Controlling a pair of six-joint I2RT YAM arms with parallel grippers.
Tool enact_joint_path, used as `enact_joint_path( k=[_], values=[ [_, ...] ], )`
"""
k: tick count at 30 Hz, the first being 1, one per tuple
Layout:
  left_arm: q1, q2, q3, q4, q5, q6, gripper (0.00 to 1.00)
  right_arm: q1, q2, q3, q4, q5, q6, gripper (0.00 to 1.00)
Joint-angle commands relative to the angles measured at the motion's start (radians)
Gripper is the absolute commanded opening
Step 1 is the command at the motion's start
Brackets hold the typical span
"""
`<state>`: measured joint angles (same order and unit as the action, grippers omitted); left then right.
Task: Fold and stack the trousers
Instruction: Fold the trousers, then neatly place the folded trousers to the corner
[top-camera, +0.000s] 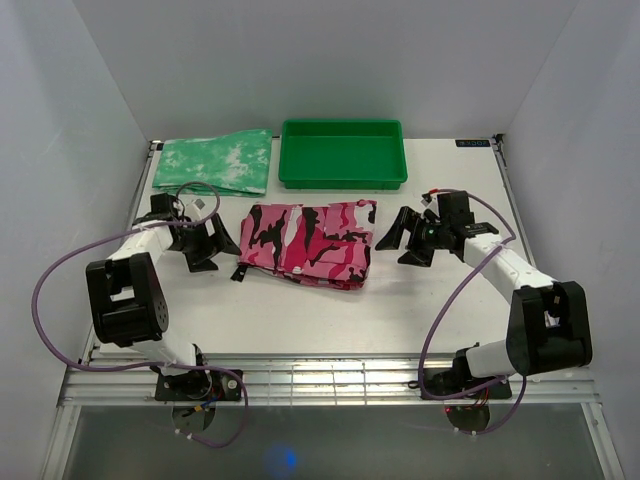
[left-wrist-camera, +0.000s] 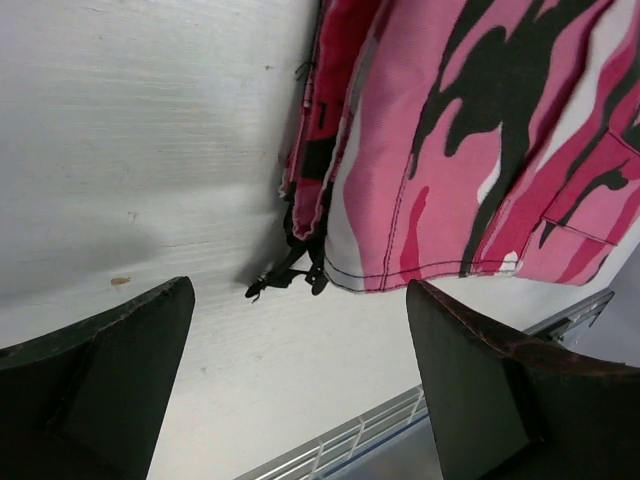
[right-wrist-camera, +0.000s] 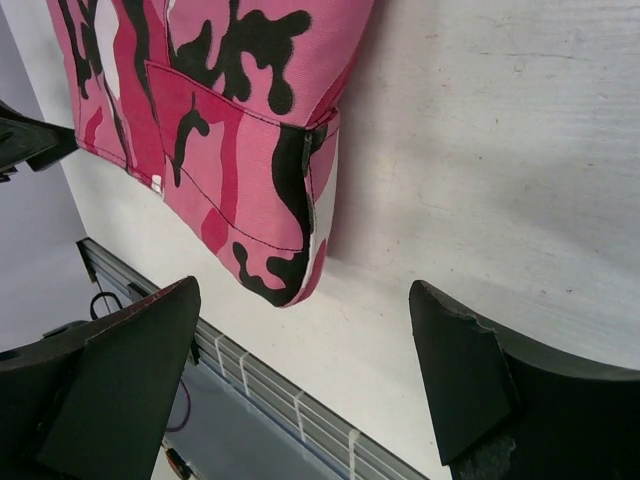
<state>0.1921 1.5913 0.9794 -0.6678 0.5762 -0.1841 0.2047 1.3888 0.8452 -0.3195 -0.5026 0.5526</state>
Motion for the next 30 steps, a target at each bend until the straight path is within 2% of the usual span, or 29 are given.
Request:
enact_joint_path(
  k=[1, 4, 8, 12, 19, 27, 30],
  values=[
    [-0.014, -0.048, -0.022, 0.091, -0.074, -0.07, 0.98, 0.013, 0.01, -0.011, 0.013, 0.01, 0.061, 0.9],
    [-0.04, -0.022, -0.048, 0.099, -0.099, -0.118, 0.98, 0.08, 0.019, -0.011, 0.017, 0.064, 0.066, 0.94],
    [-0.048, -0.025, -0.082, 0.178, -0.075, -0.173, 0.98, 0.163, 0.038, -0.078, 0.092, 0.079, 0.115, 0.94],
    [-0.078, -0.013, -0.09, 0.223, -0.082, -0.215, 0.98, 0.174, 0.073, -0.136, 0.183, 0.079, 0.135, 0.91],
    [-0.157, 0.053, -0.096, 0.275, -0.206, -0.264, 0.97, 0.193, 0.127, -0.13, 0.267, 0.087, 0.152, 0.9],
    [-0.22, 0.145, -0.104, 0.29, -0.279, -0.336, 0.79, 0.232, 0.196, -0.089, 0.273, 0.114, 0.171, 0.9],
    [-0.23, 0.197, -0.09, 0.29, -0.3, -0.341, 0.69, 0.242, 0.219, -0.086, 0.284, 0.107, 0.17, 0.91]
  ],
)
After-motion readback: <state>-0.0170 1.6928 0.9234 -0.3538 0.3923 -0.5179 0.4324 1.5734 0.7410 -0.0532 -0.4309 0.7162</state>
